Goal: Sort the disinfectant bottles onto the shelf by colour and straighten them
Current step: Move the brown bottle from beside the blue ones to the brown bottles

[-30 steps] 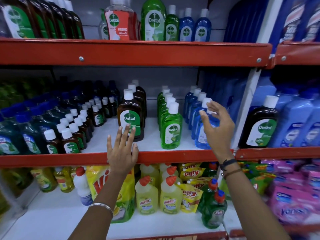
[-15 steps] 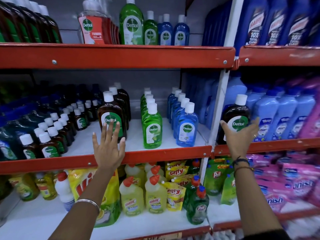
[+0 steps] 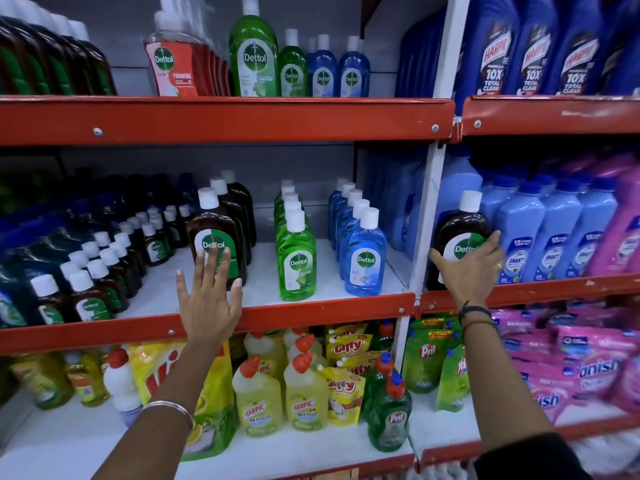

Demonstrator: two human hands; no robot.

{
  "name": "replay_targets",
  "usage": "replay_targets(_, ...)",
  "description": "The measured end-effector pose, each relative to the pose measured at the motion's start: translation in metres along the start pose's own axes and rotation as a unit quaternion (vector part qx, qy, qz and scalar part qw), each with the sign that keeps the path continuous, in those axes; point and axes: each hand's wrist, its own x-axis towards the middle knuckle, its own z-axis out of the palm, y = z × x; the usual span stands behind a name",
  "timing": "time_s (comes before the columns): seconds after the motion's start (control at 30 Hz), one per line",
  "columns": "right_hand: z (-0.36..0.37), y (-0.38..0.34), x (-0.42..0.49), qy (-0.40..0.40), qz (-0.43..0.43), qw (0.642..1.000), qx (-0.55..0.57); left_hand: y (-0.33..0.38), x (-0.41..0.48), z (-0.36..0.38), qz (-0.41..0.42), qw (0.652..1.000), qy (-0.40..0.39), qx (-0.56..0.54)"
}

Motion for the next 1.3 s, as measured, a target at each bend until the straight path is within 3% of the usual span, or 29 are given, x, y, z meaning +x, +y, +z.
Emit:
replay_targets(0.23, -0.004, -0.002, 0.0, 0.018, 0.013, 1.0, 0.007, 0.0, 0.0, 0.001, 0.0, 1.0, 0.001, 0.008)
replay_targets(0.5, -0.023, -0.014, -0.025, 0.107, 0.005, 0.992, 0.061, -0.001, 0.001, 0.0, 0.004, 1.0, 0.002, 0.002)
replay_targets(0.7, -0.044, -0.049, -0.059, 0.14, -0.047, 0.988, 0.046, -0.011, -0.002, -0.003, 0.008, 1.0, 0.005, -0.004)
replay_targets(0.97, -0.043, -0.129, -0.145, 0.053, -0.091, 0.988, 0.11, -0.063, -0.002, -0.022, -0.023, 1.0, 0.014, -0.006)
replay_targets(1.2, 0.006, -0.198, -0.211, -0.081, -0.115, 0.977, 0.159, -0.091, -0.005, -0.026, 0.013, 1.0, 0.005, 0.013)
replay_targets(1.3, 0.032, -0.221, -0.227, -0.099, -0.116, 0.974, 0.166, -0.096, -0.006, -0.026, 0.027, 0.999, 0.014, 0.008)
